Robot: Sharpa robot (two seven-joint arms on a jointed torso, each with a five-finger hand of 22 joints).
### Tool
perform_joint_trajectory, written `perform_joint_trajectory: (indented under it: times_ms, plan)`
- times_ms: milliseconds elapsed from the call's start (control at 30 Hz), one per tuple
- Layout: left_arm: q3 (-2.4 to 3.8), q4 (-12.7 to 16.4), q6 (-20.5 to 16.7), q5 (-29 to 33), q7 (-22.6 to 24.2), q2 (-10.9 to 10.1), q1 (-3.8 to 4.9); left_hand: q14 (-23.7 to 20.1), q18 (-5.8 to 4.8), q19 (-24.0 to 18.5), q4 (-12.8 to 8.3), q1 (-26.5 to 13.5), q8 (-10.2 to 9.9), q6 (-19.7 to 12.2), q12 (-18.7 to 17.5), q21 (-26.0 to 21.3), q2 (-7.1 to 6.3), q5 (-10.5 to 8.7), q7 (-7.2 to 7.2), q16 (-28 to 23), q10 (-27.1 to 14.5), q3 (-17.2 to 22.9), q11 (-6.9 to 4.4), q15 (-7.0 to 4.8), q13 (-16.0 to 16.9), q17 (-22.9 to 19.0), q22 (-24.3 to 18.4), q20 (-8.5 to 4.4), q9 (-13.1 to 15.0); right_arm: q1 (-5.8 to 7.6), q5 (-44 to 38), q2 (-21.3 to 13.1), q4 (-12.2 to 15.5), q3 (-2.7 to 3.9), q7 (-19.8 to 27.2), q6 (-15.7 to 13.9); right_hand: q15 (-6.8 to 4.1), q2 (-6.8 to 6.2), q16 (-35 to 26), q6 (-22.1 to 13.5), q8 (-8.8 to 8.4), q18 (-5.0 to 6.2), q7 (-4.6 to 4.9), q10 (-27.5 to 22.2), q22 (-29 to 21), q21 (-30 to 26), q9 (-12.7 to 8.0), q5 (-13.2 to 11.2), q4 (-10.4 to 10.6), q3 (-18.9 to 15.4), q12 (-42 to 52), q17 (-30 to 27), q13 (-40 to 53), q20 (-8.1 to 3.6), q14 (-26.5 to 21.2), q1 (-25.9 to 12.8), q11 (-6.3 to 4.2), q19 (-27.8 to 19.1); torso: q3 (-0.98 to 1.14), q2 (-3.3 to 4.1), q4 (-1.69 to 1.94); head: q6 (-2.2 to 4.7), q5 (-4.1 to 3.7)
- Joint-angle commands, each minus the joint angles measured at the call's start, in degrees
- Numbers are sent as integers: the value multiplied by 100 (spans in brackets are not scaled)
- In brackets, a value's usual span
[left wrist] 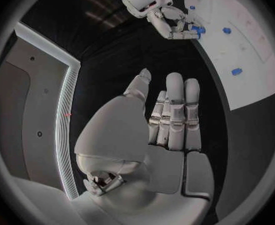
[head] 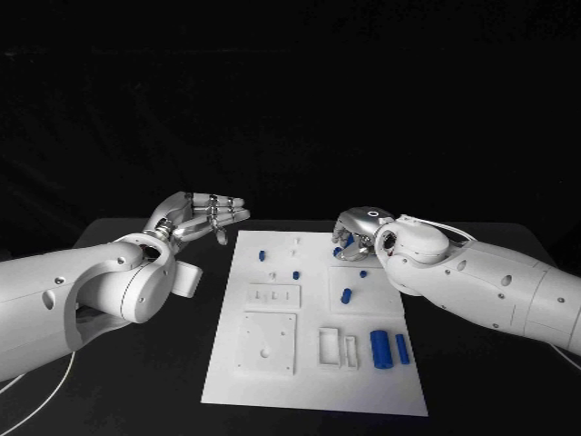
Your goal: Assemble the parts on the task board
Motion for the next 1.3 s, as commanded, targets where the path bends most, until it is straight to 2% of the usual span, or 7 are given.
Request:
perform_joint_trajectory:
  times_ms: [33, 167, 467, 700, 1000, 1133, 1300]
  plan:
    - [6, 1, 90, -53, 9, 16, 19, 15, 50, -12, 38, -17, 10, -36, 22, 24, -52, -39, 2, 67, -42, -6, 8, -7, 3, -9, -17, -24, -1, -5, -172, 12, -8, 0, -47, 108, -26, 3, 28, 66, 1, 90, 3, 66, 37, -7, 2, -40, 20, 24, 15, 0, 6, -14, -9, 55, 2, 33, -9, 22, 11, -4, 8]
    - [6, -14, 100, -54, 1, 25, 20, 4, 52, -16, 45, -18, 9, -39, 23, 44, -53, -44, 1, 128, -42, -8, 8, -7, 4, -20, -42, -25, -1, -9, -186, 21, -22, -1, -52, 135, -33, 27, 39, 111, 0, 79, 10, 107, 110, -24, 0, -139, 10, 158, 16, 1, 2, -24, -12, 65, -7, 40, -4, 21, 5, -30, 10]
    - [6, -53, 112, -54, -10, 63, 21, 17, 52, -15, 59, -23, 9, -40, 22, 54, -49, -53, 2, 187, -43, -10, 7, -9, 3, -24, -72, -26, -1, -27, -193, 48, -32, -3, -41, 151, -42, 84, 47, 252, -1, 69, 8, 153, 237, -89, 3, -308, 74, 370, 15, -3, 6, -33, -17, 67, -23, 57, -16, 33, 17, -26, 10]
    - [6, -70, 122, -54, -21, 77, 21, 35, 54, -8, 67, -24, 10, -41, 23, 73, -40, -60, 5, 295, -40, -14, 7, -10, 4, -8, -104, -28, -1, -42, -174, 62, -52, -4, -14, 150, -52, 163, 54, 407, 5, 62, 14, 216, 324, -128, 13, -387, 140, 535, 16, -1, 20, -42, -19, 85, -40, 74, -22, 40, 11, -73, 5]
    - [6, -112, 122, -53, -37, 95, 21, 35, 54, -8, 67, -24, 10, -41, 23, 73, -40, -60, 5, 295, -40, -14, 7, -10, 4, -8, -104, -28, -1, -63, -114, 75, -38, -5, 12, 100, -95, 291, 63, 643, 12, 24, -24, 416, 463, -160, 42, -168, 188, 712, 21, 5, 65, -79, -21, 112, -109, 92, -36, 43, 21, -110, 20]
    - [6, -135, 118, -53, -43, 103, 21, 37, 55, -9, 66, -18, 10, -41, 22, 93, -27, -66, 6, 375, -40, -20, 7, -12, 3, -19, -154, -28, -1, -66, -112, 78, -34, -5, -2, 82, -123, 369, 56, 805, 20, -1, -62, 553, 522, -173, 88, -146, 151, 770, 23, 4, 114, -104, -21, 132, -155, 92, -42, 47, 20, -109, 22]
    - [5, -157, 113, -53, -44, 109, 21, 37, 55, -7, 64, -18, 9, -42, 22, 97, -26, -63, 9, 396, -40, -22, 7, -13, 3, -16, -162, -30, -1, -67, -112, 84, -16, -5, -18, -40, -145, 385, 44, 897, 9, -25, -87, 639, 572, -200, 137, -95, 114, 835, 19, 2, 148, -131, -18, 91, -182, 95, -49, 45, 17, -96, 20]
